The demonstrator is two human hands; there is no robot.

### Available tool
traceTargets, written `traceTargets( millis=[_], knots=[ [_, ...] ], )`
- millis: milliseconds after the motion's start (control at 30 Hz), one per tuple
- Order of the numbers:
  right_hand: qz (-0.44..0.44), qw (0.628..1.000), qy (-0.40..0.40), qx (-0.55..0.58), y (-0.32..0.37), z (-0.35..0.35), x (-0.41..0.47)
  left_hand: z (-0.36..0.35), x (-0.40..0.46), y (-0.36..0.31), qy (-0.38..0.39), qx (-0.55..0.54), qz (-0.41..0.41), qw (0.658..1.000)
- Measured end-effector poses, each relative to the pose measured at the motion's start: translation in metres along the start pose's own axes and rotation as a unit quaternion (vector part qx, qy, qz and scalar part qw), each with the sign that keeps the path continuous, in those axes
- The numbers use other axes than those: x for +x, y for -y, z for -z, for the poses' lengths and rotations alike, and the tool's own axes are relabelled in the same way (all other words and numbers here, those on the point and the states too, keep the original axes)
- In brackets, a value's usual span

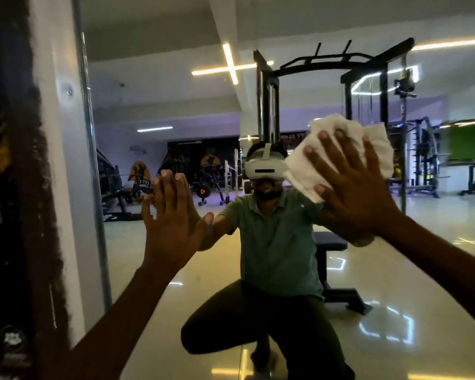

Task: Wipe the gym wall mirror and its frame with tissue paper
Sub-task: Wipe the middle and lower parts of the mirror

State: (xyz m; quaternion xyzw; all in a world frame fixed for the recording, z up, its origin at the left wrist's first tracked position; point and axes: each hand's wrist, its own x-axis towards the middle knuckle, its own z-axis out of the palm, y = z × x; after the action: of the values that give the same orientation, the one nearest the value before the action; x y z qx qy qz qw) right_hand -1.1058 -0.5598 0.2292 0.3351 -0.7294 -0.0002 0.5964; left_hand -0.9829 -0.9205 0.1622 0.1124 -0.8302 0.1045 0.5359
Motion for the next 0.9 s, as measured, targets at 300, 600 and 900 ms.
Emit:
traceTargets(
  millis=[300,600,900],
  knots=[
    [-0.009,0.999,-0.021,0.038,0.14,-0.034,0.048,-0.003,-0.025,-0.019,0.024,0.023,-0.092,0.995],
    [-0.246,0.969,-0.022,0.017,0.022,-0.025,-0.122,-0.01,-0.043,-0.048,0.029,-0.015,-0.056,0.998],
    [-0.103,0.993,0.013,0.052,0.147,-0.059,-0.094,-0.008,-0.042,-0.027,0.046,-0.056,-0.094,0.993]
  ],
)
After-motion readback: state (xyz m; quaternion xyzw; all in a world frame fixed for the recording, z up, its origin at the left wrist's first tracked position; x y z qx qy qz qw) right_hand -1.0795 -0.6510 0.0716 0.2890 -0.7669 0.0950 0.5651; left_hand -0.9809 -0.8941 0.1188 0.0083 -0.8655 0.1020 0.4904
